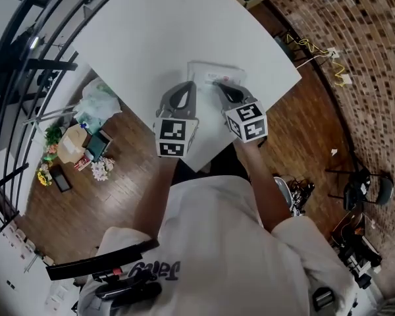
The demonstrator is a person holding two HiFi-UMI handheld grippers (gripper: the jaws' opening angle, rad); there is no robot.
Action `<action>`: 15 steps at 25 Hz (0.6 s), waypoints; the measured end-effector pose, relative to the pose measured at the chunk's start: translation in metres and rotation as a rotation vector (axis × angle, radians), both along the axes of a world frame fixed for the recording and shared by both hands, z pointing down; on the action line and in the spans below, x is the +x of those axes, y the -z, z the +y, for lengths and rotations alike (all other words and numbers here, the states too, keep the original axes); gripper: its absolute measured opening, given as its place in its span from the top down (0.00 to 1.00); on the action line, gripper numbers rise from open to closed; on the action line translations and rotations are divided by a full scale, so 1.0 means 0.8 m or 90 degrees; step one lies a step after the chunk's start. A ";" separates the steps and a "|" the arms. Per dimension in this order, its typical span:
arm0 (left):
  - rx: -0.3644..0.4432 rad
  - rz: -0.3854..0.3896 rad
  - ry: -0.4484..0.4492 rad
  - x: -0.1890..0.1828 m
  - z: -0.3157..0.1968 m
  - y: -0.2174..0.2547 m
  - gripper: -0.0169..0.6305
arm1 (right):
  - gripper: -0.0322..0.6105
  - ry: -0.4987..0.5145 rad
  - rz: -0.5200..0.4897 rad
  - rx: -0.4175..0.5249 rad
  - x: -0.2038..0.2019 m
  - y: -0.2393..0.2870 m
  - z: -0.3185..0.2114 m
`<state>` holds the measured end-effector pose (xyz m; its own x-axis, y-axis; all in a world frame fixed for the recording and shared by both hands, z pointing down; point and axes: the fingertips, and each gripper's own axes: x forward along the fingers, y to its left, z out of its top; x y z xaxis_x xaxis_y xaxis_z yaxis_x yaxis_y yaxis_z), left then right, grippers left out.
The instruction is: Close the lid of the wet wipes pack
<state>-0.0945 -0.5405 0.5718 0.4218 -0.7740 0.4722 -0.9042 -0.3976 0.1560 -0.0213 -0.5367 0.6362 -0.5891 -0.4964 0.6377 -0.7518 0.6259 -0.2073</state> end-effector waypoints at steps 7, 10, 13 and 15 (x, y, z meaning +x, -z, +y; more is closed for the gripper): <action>0.077 0.042 -0.017 -0.015 0.051 0.082 0.95 | 0.97 -0.057 -0.042 0.127 -0.004 0.106 0.060; 0.109 0.057 -0.044 -0.012 0.082 0.105 0.95 | 0.97 -0.093 -0.058 0.180 0.000 0.145 0.102; 0.127 0.065 -0.071 0.001 0.112 0.119 0.95 | 0.97 -0.127 -0.066 0.221 0.013 0.173 0.140; 0.137 0.066 -0.083 0.018 0.132 0.129 0.95 | 0.97 -0.143 -0.070 0.239 0.029 0.187 0.159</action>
<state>-0.0805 -0.4350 0.4683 0.5616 -0.7882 0.2519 -0.8271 -0.5431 0.1447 0.0023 -0.4097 0.4866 -0.4949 -0.8046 0.3281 -0.8636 0.4972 -0.0835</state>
